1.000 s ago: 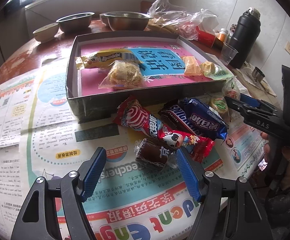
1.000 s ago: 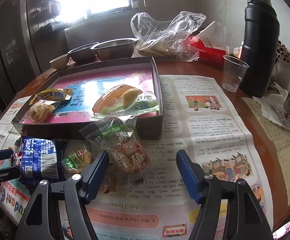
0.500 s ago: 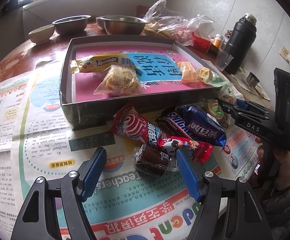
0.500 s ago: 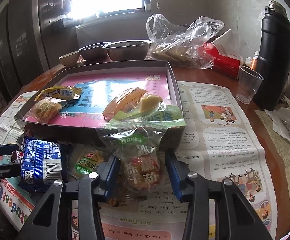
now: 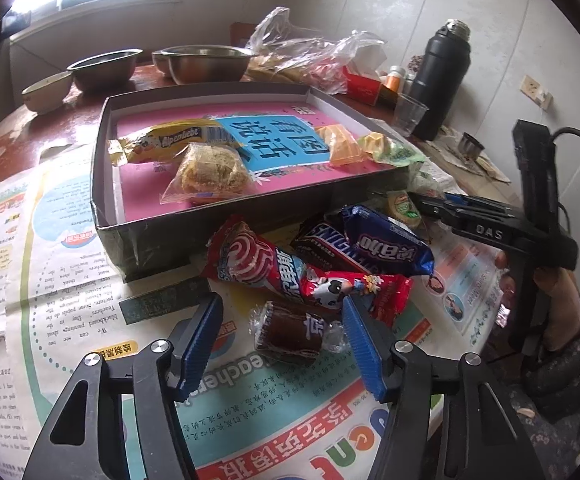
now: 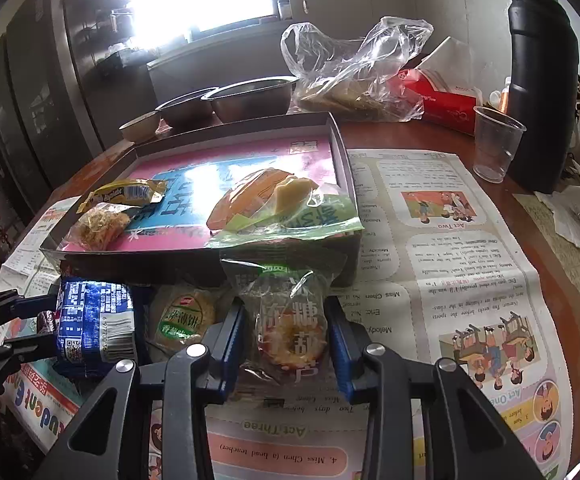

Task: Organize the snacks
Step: 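Grasp the clear mooncake bag with the right gripper while the left grasps the brown chocolate, then carry the mooncake bag into the tray with the right gripper while the left carries the chocolate there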

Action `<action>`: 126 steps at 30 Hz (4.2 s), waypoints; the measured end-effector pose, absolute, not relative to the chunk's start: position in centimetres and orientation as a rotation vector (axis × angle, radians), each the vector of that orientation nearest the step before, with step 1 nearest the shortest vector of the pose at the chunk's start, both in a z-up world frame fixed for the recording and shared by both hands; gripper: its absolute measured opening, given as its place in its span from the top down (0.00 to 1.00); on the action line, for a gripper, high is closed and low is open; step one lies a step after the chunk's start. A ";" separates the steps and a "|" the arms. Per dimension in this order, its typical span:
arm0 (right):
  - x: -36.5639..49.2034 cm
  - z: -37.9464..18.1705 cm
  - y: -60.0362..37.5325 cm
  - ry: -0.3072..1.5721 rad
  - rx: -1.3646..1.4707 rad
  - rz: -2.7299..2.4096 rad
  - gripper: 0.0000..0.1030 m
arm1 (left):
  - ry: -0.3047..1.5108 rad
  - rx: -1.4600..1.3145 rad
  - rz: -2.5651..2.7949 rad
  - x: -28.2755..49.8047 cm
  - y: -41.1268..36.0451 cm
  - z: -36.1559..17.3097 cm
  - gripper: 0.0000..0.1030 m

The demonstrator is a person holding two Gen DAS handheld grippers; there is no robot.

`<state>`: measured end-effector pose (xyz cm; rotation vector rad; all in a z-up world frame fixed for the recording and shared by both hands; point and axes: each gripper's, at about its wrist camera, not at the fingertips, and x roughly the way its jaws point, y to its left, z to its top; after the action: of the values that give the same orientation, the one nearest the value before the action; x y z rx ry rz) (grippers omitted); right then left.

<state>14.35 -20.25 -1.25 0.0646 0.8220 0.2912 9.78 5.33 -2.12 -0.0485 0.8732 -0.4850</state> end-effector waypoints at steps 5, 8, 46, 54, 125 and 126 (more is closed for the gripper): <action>14.6 -1.3 -20.3 0.821 0.074 0.288 0.64 | 0.871 -0.051 -0.533 9.5 5.8 -2.1 0.38; 14.7 -1.3 -20.3 0.820 0.079 0.286 0.64 | 0.870 -0.041 -0.543 9.3 5.7 -2.1 0.38; 12.0 1.8 -21.4 0.756 0.180 0.339 0.65 | 0.831 -0.088 -0.416 8.6 5.8 2.8 0.62; 11.9 2.5 -21.7 0.733 0.194 0.349 0.65 | 0.789 -0.110 -0.405 9.7 5.1 4.8 0.62; 20.1 2.2 -15.1 0.768 0.115 0.394 0.65 | 0.857 -0.144 -0.306 20.0 1.0 1.2 0.62; 20.1 2.2 -15.0 0.770 0.115 0.397 0.65 | 0.860 -0.143 -0.306 20.0 1.0 1.1 0.62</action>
<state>20.14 -15.03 2.16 0.1153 0.7700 0.3965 20.04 1.05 1.14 -0.1435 0.8597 -0.3058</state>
